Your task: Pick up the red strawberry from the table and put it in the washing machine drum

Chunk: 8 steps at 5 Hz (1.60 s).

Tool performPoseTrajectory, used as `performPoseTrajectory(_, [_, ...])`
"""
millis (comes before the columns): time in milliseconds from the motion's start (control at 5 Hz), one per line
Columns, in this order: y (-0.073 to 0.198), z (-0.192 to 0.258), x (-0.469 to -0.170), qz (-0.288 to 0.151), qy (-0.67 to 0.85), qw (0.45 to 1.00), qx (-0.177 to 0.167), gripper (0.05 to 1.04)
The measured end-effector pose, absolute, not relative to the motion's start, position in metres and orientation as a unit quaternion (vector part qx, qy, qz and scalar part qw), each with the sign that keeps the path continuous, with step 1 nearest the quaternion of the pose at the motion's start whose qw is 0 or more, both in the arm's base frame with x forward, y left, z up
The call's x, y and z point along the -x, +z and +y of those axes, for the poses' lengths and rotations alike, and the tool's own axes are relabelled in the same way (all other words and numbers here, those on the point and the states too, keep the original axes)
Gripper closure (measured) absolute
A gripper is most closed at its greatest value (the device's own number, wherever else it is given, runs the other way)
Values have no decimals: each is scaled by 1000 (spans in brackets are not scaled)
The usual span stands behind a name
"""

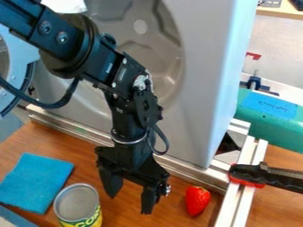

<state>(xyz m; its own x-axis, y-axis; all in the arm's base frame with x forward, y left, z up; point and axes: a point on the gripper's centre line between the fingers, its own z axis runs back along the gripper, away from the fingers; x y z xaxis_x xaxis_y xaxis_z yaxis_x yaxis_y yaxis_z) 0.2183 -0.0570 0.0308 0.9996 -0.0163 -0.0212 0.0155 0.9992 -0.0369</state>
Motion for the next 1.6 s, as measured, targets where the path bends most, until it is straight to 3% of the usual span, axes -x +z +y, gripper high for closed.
performPoseTrajectory(200, [26,-56,-216,18,-8,1000,16,81])
performPoseTrajectory(400, [12,-54,-232,-55,-16,998,11,81])
performPoseTrajectory(600, [-4,-69,-236,-68,-18,998,6,81])
performPoseTrajectory(800, [-13,-79,-245,-82,-23,996,24,81])
performPoseTrajectory(1600, [-54,-110,-280,-55,-46,996,47,81])
